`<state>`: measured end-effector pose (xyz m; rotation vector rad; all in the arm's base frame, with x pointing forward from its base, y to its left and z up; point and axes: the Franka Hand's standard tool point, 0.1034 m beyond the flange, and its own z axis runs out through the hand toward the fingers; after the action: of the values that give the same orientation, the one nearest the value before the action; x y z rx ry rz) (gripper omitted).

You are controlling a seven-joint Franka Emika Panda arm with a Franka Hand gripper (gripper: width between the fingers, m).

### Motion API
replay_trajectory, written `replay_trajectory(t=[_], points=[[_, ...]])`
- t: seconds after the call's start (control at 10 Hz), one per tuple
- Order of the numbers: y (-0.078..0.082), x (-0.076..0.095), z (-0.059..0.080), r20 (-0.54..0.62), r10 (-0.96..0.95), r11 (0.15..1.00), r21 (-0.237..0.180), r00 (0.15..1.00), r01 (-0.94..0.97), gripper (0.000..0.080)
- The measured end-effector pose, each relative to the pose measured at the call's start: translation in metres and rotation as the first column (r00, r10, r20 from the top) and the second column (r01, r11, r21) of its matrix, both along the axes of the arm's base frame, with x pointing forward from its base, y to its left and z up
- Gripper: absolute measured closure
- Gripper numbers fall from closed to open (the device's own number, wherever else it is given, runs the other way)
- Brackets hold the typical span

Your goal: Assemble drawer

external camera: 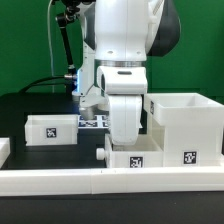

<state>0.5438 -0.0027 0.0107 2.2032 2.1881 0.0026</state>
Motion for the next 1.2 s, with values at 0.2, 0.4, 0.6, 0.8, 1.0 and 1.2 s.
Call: replay_trajectory(t=[0.2, 0.4, 0.6, 0.8, 1.0, 1.2], points=[[0.0026, -0.0009, -0.0003, -0.007, -0.024, 1.0, 0.0, 1.0, 0.024, 0.0758], [0.0025, -0.001, -0.0003, -0.008, -0.035, 0.999, -0.001, 0.999, 0.035, 0.0758], [0.0003, -0.0026, 0.0, -0.039, -0.039, 0.999, -0.005, 0.998, 0.039, 0.0758], [0.0001, -0.0021, 0.0001, -0.038, -0.038, 0.999, -0.005, 0.999, 0.038, 0.0758], [0.0019, -0.0026, -0.0001, -0.044, -0.007, 1.0, -0.006, 0.999, 0.007, 0.0758], [0.0019, -0.002, 0.0007, -0.046, 0.001, 1.0, -0.011, 0.999, -0.002, 0.0758]])
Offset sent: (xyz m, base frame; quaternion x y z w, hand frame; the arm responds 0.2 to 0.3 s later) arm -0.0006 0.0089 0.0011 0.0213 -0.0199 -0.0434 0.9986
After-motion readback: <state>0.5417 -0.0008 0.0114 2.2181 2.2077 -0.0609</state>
